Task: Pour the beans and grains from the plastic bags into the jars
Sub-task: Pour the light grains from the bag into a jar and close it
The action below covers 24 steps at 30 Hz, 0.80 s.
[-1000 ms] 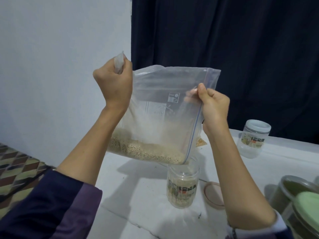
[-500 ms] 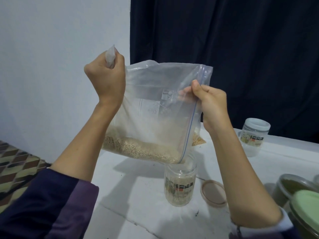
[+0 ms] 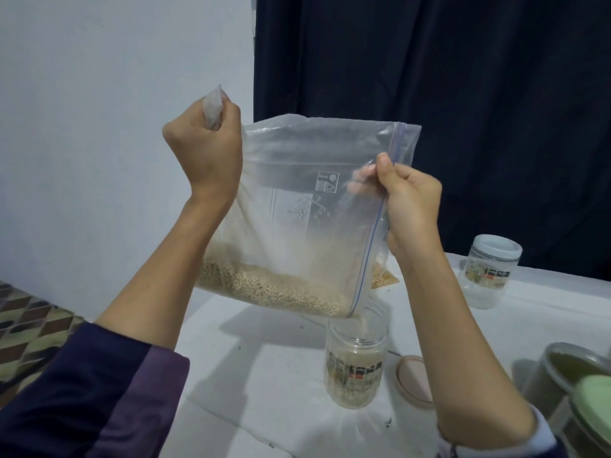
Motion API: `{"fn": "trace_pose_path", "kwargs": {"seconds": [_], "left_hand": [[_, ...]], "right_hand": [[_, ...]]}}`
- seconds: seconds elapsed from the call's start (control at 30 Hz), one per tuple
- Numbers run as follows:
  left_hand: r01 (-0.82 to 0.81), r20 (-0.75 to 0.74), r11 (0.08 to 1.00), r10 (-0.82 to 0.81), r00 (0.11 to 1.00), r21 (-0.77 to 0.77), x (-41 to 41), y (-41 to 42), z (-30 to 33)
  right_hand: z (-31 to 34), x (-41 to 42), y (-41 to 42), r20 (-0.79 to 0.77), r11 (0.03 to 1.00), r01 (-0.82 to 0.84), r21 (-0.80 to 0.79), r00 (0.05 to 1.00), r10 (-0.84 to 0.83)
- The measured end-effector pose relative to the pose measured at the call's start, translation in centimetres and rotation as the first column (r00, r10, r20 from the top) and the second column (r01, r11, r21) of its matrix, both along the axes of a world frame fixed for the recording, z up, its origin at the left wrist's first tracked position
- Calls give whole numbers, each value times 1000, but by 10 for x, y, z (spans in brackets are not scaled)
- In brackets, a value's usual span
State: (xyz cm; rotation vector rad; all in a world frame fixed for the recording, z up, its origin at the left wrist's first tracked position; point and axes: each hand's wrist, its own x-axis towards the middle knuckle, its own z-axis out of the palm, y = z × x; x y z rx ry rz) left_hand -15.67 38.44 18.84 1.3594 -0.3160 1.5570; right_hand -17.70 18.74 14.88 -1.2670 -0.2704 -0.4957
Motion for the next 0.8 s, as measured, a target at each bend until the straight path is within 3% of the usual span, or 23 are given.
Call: {"fn": "trace_pose_path", "kwargs": {"seconds": [0.27, 0.8], "left_hand": [[2, 13, 999, -1, 1000, -34, 3, 4, 7], [27, 4, 999, -27, 1000, -34, 9, -6, 5]], "right_hand": [[2, -2, 0, 6, 997, 8, -75, 1000, -8], [-4, 2, -1, 22, 998, 56, -32, 998, -55]]}}
